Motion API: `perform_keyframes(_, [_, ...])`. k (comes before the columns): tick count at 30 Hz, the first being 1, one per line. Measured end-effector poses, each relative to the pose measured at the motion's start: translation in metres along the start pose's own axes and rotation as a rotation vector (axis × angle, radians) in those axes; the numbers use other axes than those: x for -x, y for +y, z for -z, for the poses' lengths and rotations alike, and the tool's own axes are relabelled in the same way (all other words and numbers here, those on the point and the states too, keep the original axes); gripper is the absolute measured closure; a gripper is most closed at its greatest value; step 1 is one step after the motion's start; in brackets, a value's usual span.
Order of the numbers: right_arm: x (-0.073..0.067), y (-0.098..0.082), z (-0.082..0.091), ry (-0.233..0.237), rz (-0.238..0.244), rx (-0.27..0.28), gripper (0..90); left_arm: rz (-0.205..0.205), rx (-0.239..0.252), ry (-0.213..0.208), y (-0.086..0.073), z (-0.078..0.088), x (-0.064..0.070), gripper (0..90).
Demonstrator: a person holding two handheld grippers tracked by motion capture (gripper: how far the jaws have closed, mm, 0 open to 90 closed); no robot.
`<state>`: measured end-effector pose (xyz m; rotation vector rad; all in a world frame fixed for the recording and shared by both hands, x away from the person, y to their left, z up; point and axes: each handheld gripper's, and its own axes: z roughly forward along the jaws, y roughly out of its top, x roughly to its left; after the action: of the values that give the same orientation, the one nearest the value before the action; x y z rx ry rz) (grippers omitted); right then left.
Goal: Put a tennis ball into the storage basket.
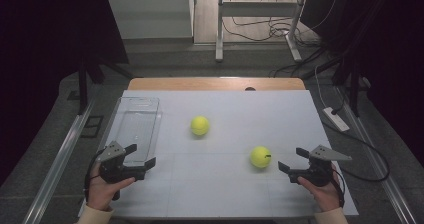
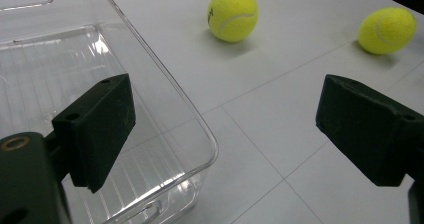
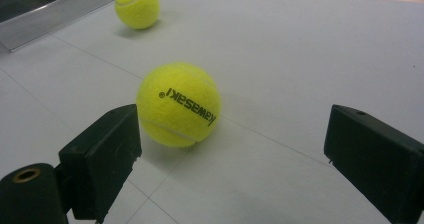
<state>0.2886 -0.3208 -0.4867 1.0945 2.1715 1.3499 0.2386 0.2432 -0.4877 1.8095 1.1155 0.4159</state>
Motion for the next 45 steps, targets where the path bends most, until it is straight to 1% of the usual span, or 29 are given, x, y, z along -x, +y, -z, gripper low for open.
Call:
perform_keyframes(5, [0.002, 0.0, 0.001, -0.001, -0.01, 0.006, 8.2, -0.004, 0.003, -0.004, 0.0, 0.0, 0.0, 9.9])
perform_keyframes(10, [0.006, -0.002, 0.0, -0.002, -0.015, 0.004, 8.5, 0.009, 0.004, 0.002, 0.0, -0.001, -0.001, 9.9])
perform_keyframes(14, [0.007, -0.002, -0.001, -0.002, -0.018, 0.003, 8.5, 0.014, -0.006, 0.001, -0.002, -0.001, -0.001, 9.9])
perform_keyframes(15, [0.007, -0.002, -0.001, -0.001, -0.02, 0.004, 8.5, 0.013, -0.003, -0.001, -0.002, 0.0, 0.0, 9.9])
perform_keyframes(19, [0.006, -0.002, -0.003, 0.001, -0.013, 0.0, 8.6, 0.009, 0.01, -0.002, 0.001, 0.002, 0.0, 10.0])
perform_keyframes(23, [0.006, -0.003, -0.003, 0.0, -0.011, -0.007, 8.6, 0.008, 0.009, 0.008, 0.002, 0.002, -0.001, 10.1])
perform_keyframes(27, [0.006, -0.003, -0.002, -0.001, -0.012, -0.004, 8.6, 0.006, 0.01, 0.01, 0.002, 0.002, 0.0, 10.2])
perform_keyframes(31, [0.007, -0.004, -0.002, 0.0, -0.02, -0.005, 8.7, 0.003, 0.0, 0.011, 0.0, -0.002, 0.001, 10.2])
perform_keyframes(33, [0.006, -0.004, -0.002, -0.002, -0.011, -0.009, 8.8, 0.0, -0.008, 0.007, 0.0, -0.004, 0.003, 10.3])
perform_keyframes(37, [0.005, -0.003, -0.002, 0.0, -0.01, -0.005, 8.8, -0.004, -0.021, 0.006, 0.001, -0.008, 0.004, 10.3])
perform_keyframes(45, [0.003, -0.003, -0.004, 0.008, -0.003, -0.009, 9.0, -0.004, -0.028, 0.004, 0.005, -0.008, 0.006, 10.7])
